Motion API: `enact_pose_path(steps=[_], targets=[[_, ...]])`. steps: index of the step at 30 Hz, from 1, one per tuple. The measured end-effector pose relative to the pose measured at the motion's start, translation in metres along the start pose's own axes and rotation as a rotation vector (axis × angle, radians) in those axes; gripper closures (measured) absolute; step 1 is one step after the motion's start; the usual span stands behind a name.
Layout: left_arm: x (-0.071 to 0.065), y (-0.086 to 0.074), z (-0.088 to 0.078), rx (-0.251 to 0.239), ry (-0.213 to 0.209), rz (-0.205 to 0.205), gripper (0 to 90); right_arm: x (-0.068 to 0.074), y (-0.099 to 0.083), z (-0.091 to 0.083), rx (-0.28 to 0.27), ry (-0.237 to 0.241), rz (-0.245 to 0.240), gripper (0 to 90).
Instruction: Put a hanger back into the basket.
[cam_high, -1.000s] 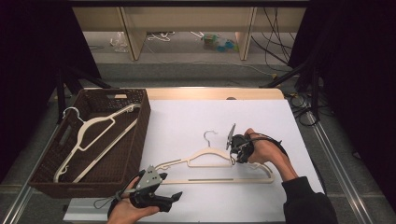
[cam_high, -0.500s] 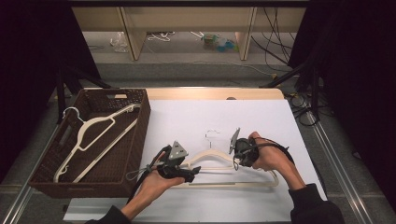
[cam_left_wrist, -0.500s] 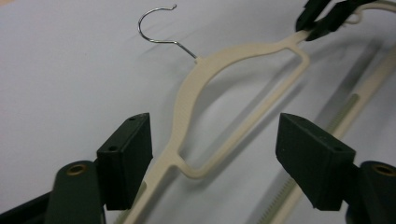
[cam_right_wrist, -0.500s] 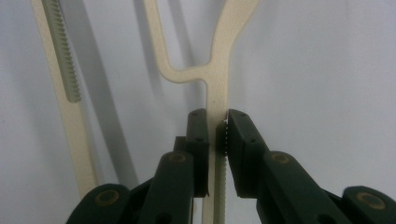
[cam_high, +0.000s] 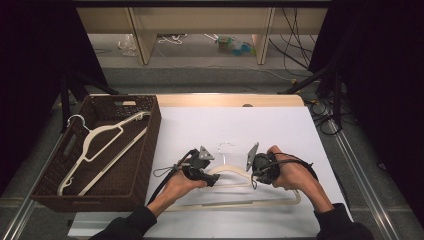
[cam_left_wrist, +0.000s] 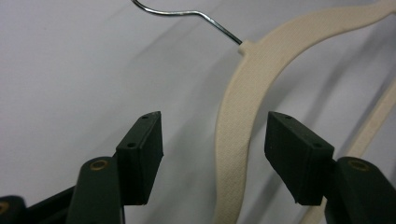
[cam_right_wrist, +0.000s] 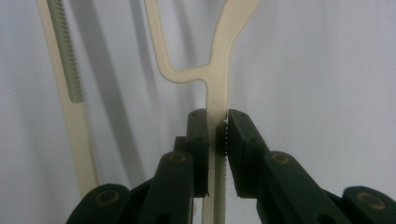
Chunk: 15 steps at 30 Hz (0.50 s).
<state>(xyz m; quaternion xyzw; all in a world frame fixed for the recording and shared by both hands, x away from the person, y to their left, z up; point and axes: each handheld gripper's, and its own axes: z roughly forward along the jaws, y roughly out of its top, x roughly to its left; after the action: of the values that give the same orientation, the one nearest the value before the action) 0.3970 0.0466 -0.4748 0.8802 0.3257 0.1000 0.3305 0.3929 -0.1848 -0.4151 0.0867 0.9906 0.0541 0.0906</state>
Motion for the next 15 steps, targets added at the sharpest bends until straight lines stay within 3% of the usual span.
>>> enact_pose_path(steps=[4,6,7,8,11,15], targets=[[0.000,0.001,0.001,0.000,-0.025,0.011,45.1,0.001,0.001,-0.001,-0.004,-0.005,-0.023,80.0],[0.001,0.001,0.002,0.009,-0.048,0.016,49.1,0.004,0.001,-0.002,-0.002,0.001,-0.004,79.9],[0.003,0.001,0.002,0.021,-0.070,0.012,49.3,0.004,0.001,-0.002,-0.004,0.001,-0.003,79.9],[0.007,0.001,0.000,0.051,-0.087,0.046,50.1,0.004,0.001,-0.002,0.003,0.007,-0.009,79.9],[0.010,0.001,-0.002,0.059,-0.132,0.045,60.2,0.005,0.002,-0.002,0.004,0.009,-0.012,79.9],[0.011,0.001,-0.005,0.032,-0.171,0.030,70.0,0.004,0.002,-0.003,-0.006,0.006,-0.029,79.9]])
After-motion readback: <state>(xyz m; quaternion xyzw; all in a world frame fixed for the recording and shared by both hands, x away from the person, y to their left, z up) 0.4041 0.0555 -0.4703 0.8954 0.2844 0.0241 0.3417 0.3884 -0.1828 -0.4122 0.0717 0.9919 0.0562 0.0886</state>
